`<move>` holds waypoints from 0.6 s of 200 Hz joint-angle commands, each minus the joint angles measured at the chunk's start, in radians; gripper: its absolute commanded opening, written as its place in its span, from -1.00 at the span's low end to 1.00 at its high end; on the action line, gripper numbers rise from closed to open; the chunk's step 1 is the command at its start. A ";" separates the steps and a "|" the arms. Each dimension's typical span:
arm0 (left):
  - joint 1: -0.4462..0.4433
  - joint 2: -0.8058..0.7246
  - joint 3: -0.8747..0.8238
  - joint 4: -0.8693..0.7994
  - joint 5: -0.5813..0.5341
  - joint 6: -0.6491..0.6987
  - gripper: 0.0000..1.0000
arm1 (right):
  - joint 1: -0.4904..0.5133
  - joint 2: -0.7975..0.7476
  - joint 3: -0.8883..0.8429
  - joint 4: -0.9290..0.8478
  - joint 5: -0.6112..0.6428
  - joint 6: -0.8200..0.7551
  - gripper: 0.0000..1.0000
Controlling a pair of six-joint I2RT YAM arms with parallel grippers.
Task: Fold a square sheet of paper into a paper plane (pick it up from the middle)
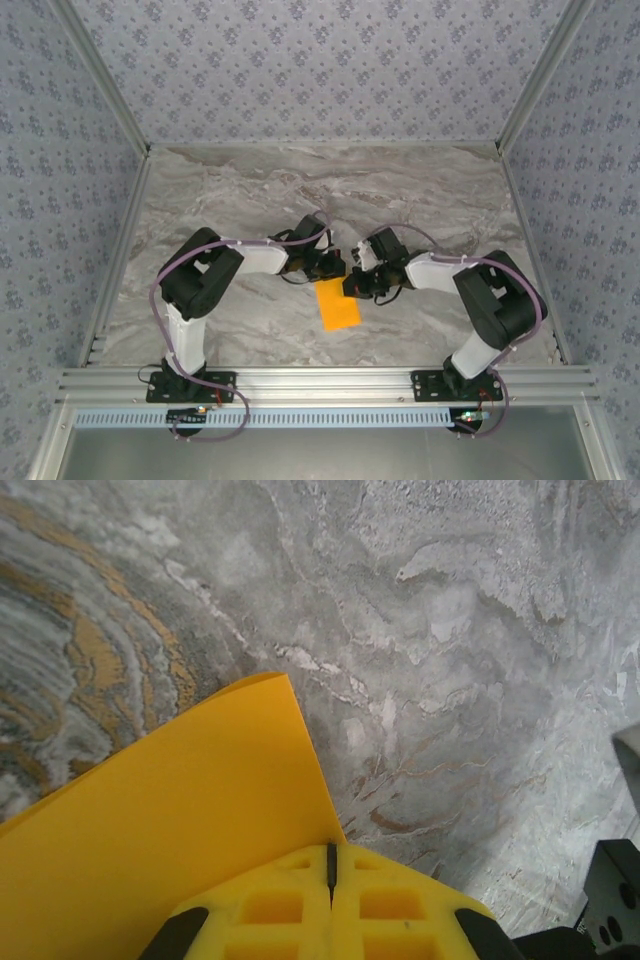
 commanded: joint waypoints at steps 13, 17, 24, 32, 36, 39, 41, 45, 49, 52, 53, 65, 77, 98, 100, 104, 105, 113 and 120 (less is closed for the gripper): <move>-0.005 0.022 -0.069 -0.011 -0.061 0.025 -0.99 | 0.003 0.045 -0.002 -0.021 -0.003 -0.025 -1.00; -0.006 0.021 -0.076 -0.009 -0.064 0.028 -0.99 | 0.002 0.045 -0.010 -0.023 -0.004 -0.026 -1.00; -0.006 0.022 -0.084 -0.004 -0.065 0.032 -0.99 | 0.002 0.040 -0.027 -0.029 -0.002 -0.027 -1.00; -0.006 0.022 -0.097 0.001 -0.070 0.038 -0.99 | 0.003 0.028 -0.049 -0.035 -0.002 -0.028 -1.00; -0.006 0.022 -0.104 0.002 -0.074 0.040 -1.00 | 0.003 0.021 -0.061 -0.039 -0.002 -0.027 -1.00; -0.007 0.021 -0.107 0.002 -0.075 0.042 -0.99 | 0.002 0.015 -0.071 -0.041 -0.002 -0.027 -1.00; -0.005 0.022 -0.110 0.002 -0.078 0.043 -1.00 | 0.002 0.010 -0.077 -0.043 -0.002 -0.025 -1.00; -0.005 0.022 -0.115 0.002 -0.082 0.045 -0.99 | 0.003 -0.003 -0.091 -0.045 -0.003 -0.025 -1.00; -0.005 0.022 -0.121 0.003 -0.087 0.048 -1.00 | 0.002 -0.015 -0.105 -0.047 -0.002 -0.023 -1.00; -0.004 0.022 -0.124 0.003 -0.093 0.049 -1.00 | 0.003 -0.024 -0.117 -0.050 -0.002 -0.021 -1.00; -0.004 0.021 -0.126 0.003 -0.094 0.050 -1.00 | 0.003 -0.027 -0.120 -0.051 -0.002 -0.022 -1.00; -0.001 0.025 -0.143 0.005 -0.109 0.051 -1.00 | 0.002 -0.064 -0.157 -0.066 -0.003 -0.017 -1.00; 0.003 0.028 -0.163 0.020 -0.115 0.046 -1.00 | 0.003 -0.103 -0.196 -0.083 -0.002 -0.009 -1.00; 0.010 0.034 -0.200 0.050 -0.118 0.032 -1.00 | 0.008 -0.164 -0.253 -0.118 0.002 0.006 -1.00; 0.012 0.034 -0.203 0.052 -0.118 0.032 -1.00 | 0.009 -0.169 -0.258 -0.120 0.001 0.009 -1.00; 0.012 0.036 -0.206 0.056 -0.120 0.031 -1.00 | 0.010 -0.180 -0.268 -0.124 0.001 0.014 -1.00; 0.012 0.036 -0.208 0.057 -0.120 0.031 -1.00 | 0.010 -0.182 -0.271 -0.125 0.001 0.015 -1.00; 0.014 0.036 -0.215 0.061 -0.120 0.030 -1.00 | 0.012 -0.201 -0.290 -0.134 0.001 0.024 -1.00; 0.015 0.037 -0.218 0.065 -0.119 0.029 -1.00 | 0.012 -0.215 -0.302 -0.151 0.006 0.031 -1.00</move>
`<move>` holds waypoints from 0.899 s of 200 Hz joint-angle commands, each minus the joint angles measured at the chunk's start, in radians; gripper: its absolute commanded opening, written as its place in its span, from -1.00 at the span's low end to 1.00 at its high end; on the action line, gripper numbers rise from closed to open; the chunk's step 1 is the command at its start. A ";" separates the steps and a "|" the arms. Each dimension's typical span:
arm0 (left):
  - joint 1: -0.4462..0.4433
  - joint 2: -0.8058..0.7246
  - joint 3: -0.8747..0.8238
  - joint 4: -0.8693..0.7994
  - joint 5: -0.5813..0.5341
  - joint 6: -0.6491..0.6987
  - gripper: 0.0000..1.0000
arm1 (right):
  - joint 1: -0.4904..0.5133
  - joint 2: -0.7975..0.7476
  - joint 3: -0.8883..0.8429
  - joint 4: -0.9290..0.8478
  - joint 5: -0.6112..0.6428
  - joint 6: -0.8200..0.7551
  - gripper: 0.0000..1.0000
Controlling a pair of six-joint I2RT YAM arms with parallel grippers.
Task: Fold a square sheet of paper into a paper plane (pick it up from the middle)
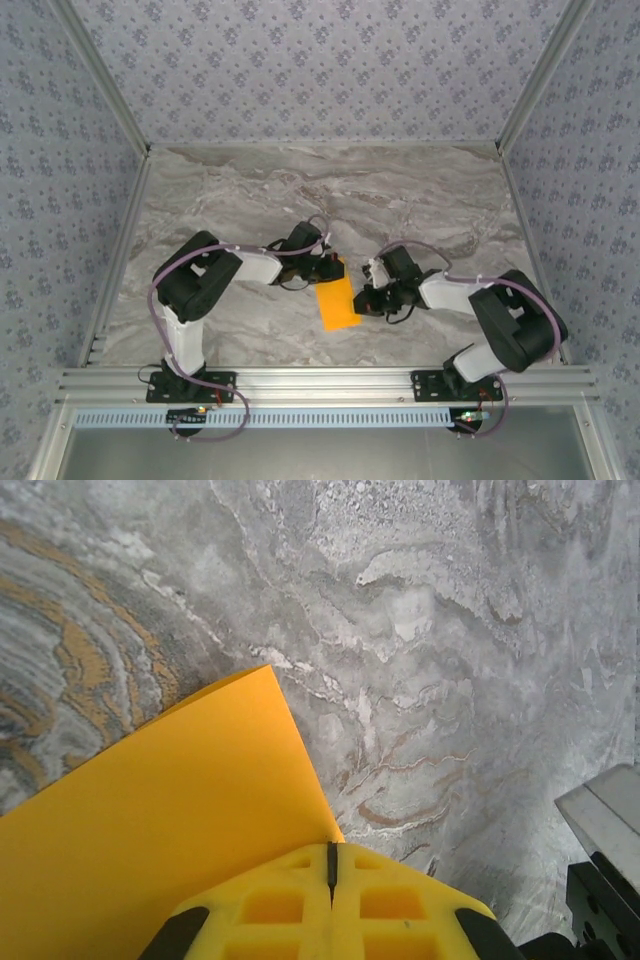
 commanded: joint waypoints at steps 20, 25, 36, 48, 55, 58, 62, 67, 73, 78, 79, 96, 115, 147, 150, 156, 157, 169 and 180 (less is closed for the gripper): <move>0.013 0.063 -0.082 -0.159 -0.106 0.010 -1.00 | 0.013 -0.088 -0.072 -0.240 0.026 0.023 -1.00; 0.013 0.063 -0.080 -0.159 -0.105 0.011 -1.00 | 0.013 -0.106 -0.061 -0.256 0.034 0.018 -1.00; 0.013 0.060 -0.076 -0.160 -0.103 0.011 -1.00 | 0.013 -0.154 -0.025 -0.286 0.056 0.009 -1.00; 0.013 0.063 -0.074 -0.159 -0.100 0.012 -1.00 | 0.014 -0.189 0.025 -0.285 0.065 0.006 -1.00; 0.013 0.063 -0.073 -0.158 -0.099 0.013 -1.00 | 0.014 -0.193 0.056 -0.273 0.067 0.006 -1.00; 0.013 0.063 -0.071 -0.158 -0.098 0.012 -1.00 | 0.014 -0.191 0.066 -0.267 0.069 0.006 -1.00; 0.012 0.063 -0.069 -0.158 -0.098 0.012 -1.00 | 0.016 -0.185 0.085 -0.256 0.070 0.006 -1.00; 0.013 0.064 -0.070 -0.156 -0.098 0.011 -1.00 | 0.019 -0.173 0.104 -0.241 0.069 0.006 -1.00; 0.013 0.063 -0.069 -0.156 -0.096 0.010 -1.00 | 0.020 -0.150 0.126 -0.221 0.065 0.003 -1.00; 0.012 0.062 -0.069 -0.156 -0.096 0.010 -1.00 | 0.023 -0.125 0.144 -0.209 0.060 0.001 -1.00; 0.011 0.063 -0.069 -0.156 -0.096 0.010 -1.00 | 0.023 -0.120 0.148 -0.207 0.060 0.001 -1.00; 0.010 0.063 -0.068 -0.157 -0.096 0.010 -1.00 | 0.038 -0.026 0.203 -0.170 0.052 -0.006 -1.00; 0.011 0.060 -0.063 -0.160 -0.093 0.007 -1.00 | 0.044 0.058 0.237 -0.129 0.046 -0.007 -1.00; 0.011 0.059 -0.061 -0.163 -0.096 0.008 -1.00 | 0.043 0.114 0.217 -0.109 0.055 -0.005 -1.00; 0.012 0.058 -0.061 -0.163 -0.096 0.009 -1.00 | 0.043 0.115 0.210 -0.109 0.056 -0.004 -1.00; 0.012 0.058 -0.061 -0.165 -0.096 0.009 -1.00 | 0.041 0.114 0.193 -0.109 0.055 -0.002 -1.00; 0.012 0.058 -0.061 -0.164 -0.097 0.009 -1.00 | 0.040 0.113 0.191 -0.109 0.055 -0.002 -1.00; 0.011 0.056 -0.060 -0.169 -0.101 0.011 -1.00 | 0.040 0.102 0.145 -0.114 0.060 0.002 -1.00; 0.011 0.055 -0.057 -0.174 -0.100 0.015 -1.00 | 0.038 0.080 0.096 -0.116 0.064 0.008 -1.00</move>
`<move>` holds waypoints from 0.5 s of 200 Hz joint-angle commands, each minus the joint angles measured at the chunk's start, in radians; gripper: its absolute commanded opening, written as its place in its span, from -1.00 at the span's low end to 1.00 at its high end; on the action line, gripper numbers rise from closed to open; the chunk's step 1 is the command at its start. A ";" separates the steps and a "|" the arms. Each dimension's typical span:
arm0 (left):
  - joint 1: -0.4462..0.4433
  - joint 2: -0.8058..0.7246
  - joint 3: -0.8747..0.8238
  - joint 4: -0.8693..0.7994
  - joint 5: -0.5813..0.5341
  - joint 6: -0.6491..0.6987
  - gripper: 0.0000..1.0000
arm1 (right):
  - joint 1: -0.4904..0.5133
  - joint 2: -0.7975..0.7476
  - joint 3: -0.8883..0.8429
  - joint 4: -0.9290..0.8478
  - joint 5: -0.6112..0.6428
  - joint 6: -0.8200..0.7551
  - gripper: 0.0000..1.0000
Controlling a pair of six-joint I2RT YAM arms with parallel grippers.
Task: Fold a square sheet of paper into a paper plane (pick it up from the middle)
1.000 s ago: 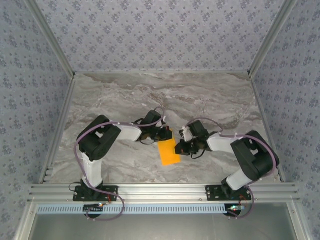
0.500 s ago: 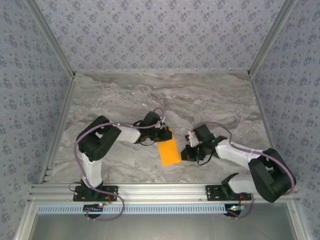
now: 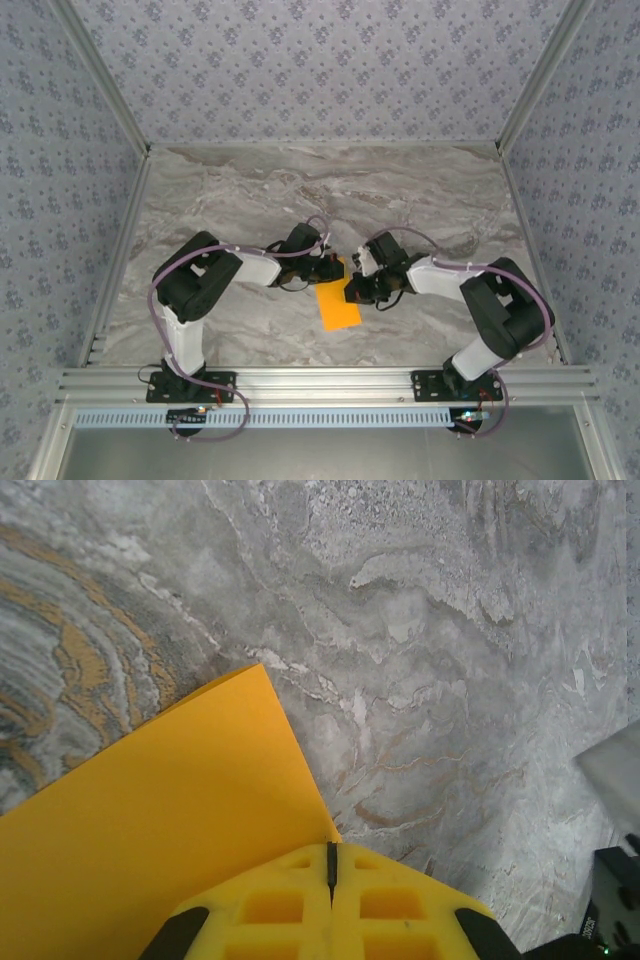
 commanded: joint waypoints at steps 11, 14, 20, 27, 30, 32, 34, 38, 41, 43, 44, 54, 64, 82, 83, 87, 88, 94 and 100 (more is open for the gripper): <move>0.012 0.052 -0.036 -0.210 -0.098 0.023 -1.00 | -0.003 -0.052 -0.133 -0.022 0.009 0.011 -1.00; 0.012 0.052 -0.035 -0.212 -0.098 0.025 -1.00 | -0.004 -0.060 -0.144 -0.023 0.010 0.014 -1.00; 0.011 0.050 -0.028 -0.218 -0.097 0.030 -1.00 | -0.004 -0.076 -0.164 -0.024 0.013 0.019 -1.00; 0.011 0.049 -0.018 -0.227 -0.096 0.037 -1.00 | -0.005 -0.090 -0.182 -0.024 0.018 0.024 -1.00; 0.011 0.047 -0.011 -0.234 -0.095 0.042 -1.00 | -0.006 -0.095 -0.190 -0.026 0.019 0.028 -1.00; 0.011 0.048 -0.008 -0.235 -0.094 0.044 -1.00 | -0.007 -0.100 -0.193 -0.024 0.020 0.029 -1.00; 0.012 0.047 -0.005 -0.237 -0.094 0.046 -1.00 | -0.008 -0.103 -0.195 -0.023 0.020 0.030 -1.00; 0.011 0.047 0.001 -0.241 -0.092 0.051 -1.00 | -0.008 -0.107 -0.199 -0.023 0.020 0.034 -1.00; 0.011 0.047 0.005 -0.243 -0.091 0.053 -1.00 | -0.008 -0.110 -0.200 -0.022 0.021 0.034 -1.00; 0.011 0.045 0.009 -0.245 -0.089 0.055 -1.00 | -0.008 -0.112 -0.200 -0.023 0.022 0.033 -1.00; 0.011 0.045 0.011 -0.245 -0.088 0.056 -1.00 | -0.008 -0.112 -0.200 -0.023 0.022 0.035 -1.00; 0.011 0.041 0.027 -0.247 -0.077 0.068 -1.00 | -0.009 -0.120 -0.199 -0.017 0.022 0.040 -1.00; 0.011 0.036 0.048 -0.250 -0.067 0.078 -1.00 | -0.009 -0.124 -0.184 -0.014 0.018 0.041 -1.00; 0.011 0.023 0.090 -0.258 -0.049 0.091 -1.00 | -0.009 -0.148 -0.140 -0.020 0.021 0.043 -1.00; 0.012 0.023 0.092 -0.259 -0.048 0.091 -1.00 | -0.010 -0.149 -0.137 -0.020 0.022 0.042 -1.00; 0.012 0.020 0.099 -0.263 -0.046 0.092 -1.00 | -0.009 -0.157 -0.127 -0.019 0.029 0.044 -1.00; 0.012 0.020 0.102 -0.263 -0.045 0.092 -1.00 | -0.010 -0.159 -0.124 -0.019 0.030 0.044 -1.00; 0.011 0.018 0.110 -0.263 -0.039 0.092 -1.00 | -0.011 -0.169 -0.113 -0.018 0.040 0.044 -1.00; 0.010 0.016 0.117 -0.259 -0.034 0.090 -1.00 | -0.014 -0.175 -0.101 -0.014 0.050 0.045 -1.00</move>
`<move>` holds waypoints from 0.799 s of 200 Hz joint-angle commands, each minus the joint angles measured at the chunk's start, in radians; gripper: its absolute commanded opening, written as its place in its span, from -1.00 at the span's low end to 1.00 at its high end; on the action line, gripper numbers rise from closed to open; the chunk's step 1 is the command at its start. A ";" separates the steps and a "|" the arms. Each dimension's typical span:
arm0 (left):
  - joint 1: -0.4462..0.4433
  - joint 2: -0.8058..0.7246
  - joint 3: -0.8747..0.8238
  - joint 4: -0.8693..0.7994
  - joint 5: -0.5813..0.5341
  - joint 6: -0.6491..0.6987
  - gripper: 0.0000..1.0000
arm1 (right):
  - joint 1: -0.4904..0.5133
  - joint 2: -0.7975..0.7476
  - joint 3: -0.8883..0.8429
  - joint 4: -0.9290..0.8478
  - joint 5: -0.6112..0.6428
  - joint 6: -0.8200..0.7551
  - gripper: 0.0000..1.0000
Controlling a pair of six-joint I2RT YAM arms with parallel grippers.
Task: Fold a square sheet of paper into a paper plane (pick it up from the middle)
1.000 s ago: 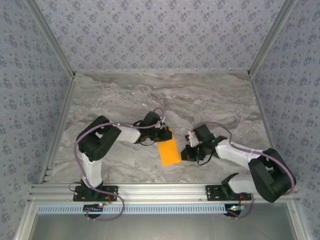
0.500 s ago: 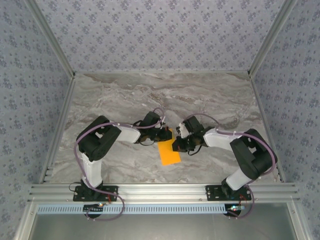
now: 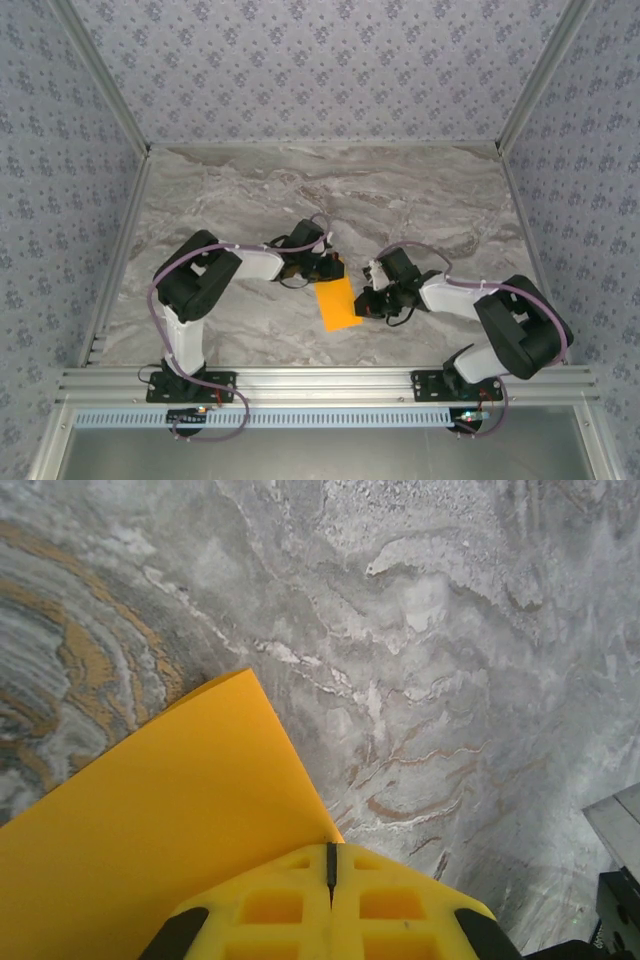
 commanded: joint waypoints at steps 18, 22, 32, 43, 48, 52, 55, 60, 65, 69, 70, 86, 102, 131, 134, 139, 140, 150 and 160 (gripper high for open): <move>0.003 0.017 0.053 -0.097 -0.024 0.037 -1.00 | -0.019 -0.020 0.071 -0.040 0.051 0.032 -1.00; 0.003 0.019 0.058 -0.098 -0.022 0.038 -1.00 | -0.022 -0.002 0.071 -0.035 0.049 0.038 -1.00; -0.003 0.021 0.071 -0.102 -0.020 0.040 -1.00 | -0.033 0.038 0.072 -0.017 0.023 0.050 -1.00; -0.008 0.021 0.085 -0.110 -0.017 0.046 -1.00 | -0.036 0.073 0.073 -0.015 0.014 0.050 -1.00; -0.010 0.020 0.090 -0.113 -0.016 0.048 -1.00 | -0.034 0.084 0.071 -0.017 0.017 0.049 -1.00; -0.011 0.019 0.093 -0.115 -0.015 0.051 -1.00 | -0.036 0.091 0.069 -0.019 0.020 0.050 -1.00; -0.010 0.017 0.096 -0.116 -0.015 0.052 -1.00 | -0.035 0.093 0.067 -0.022 0.022 0.051 -1.00; -0.013 0.016 0.100 -0.118 -0.015 0.053 -1.00 | -0.037 0.097 0.064 -0.023 0.028 0.050 -1.00; -0.013 0.013 0.104 -0.120 -0.013 0.053 -1.00 | -0.038 0.098 0.060 -0.025 0.033 0.051 -1.00; -0.014 0.013 0.106 -0.120 -0.012 0.053 -1.00 | -0.038 0.099 0.056 -0.027 0.035 0.051 -1.00; -0.015 0.012 0.107 -0.120 -0.011 0.053 -1.00 | -0.039 0.099 0.055 -0.026 0.035 0.050 -1.00; -0.019 0.000 0.105 -0.110 0.001 0.050 -1.00 | -0.040 0.099 0.049 -0.037 0.045 0.050 -1.00; -0.030 -0.011 0.092 -0.090 0.019 0.043 -1.00 | -0.043 0.098 0.044 -0.049 0.053 0.051 -1.00; -0.063 -0.014 0.068 -0.080 0.022 0.030 -1.00 | -0.042 0.096 0.042 -0.058 0.062 0.050 -1.00; -0.066 -0.013 0.065 -0.078 0.021 0.030 -1.00 | -0.042 0.096 0.042 -0.060 0.062 0.050 -1.00; -0.071 -0.009 0.060 -0.077 0.021 0.029 -1.00 | -0.043 0.096 0.041 -0.062 0.062 0.050 -1.00; -0.072 -0.008 0.060 -0.077 0.021 0.028 -1.00 | -0.043 0.096 0.042 -0.061 0.062 0.050 -1.00; -0.077 0.001 0.053 -0.074 0.019 0.025 -1.00 | -0.042 0.098 0.044 -0.067 0.064 0.050 -1.00; -0.080 0.015 0.048 -0.071 0.019 0.021 -1.00 | -0.043 0.097 0.044 -0.071 0.065 0.048 -1.00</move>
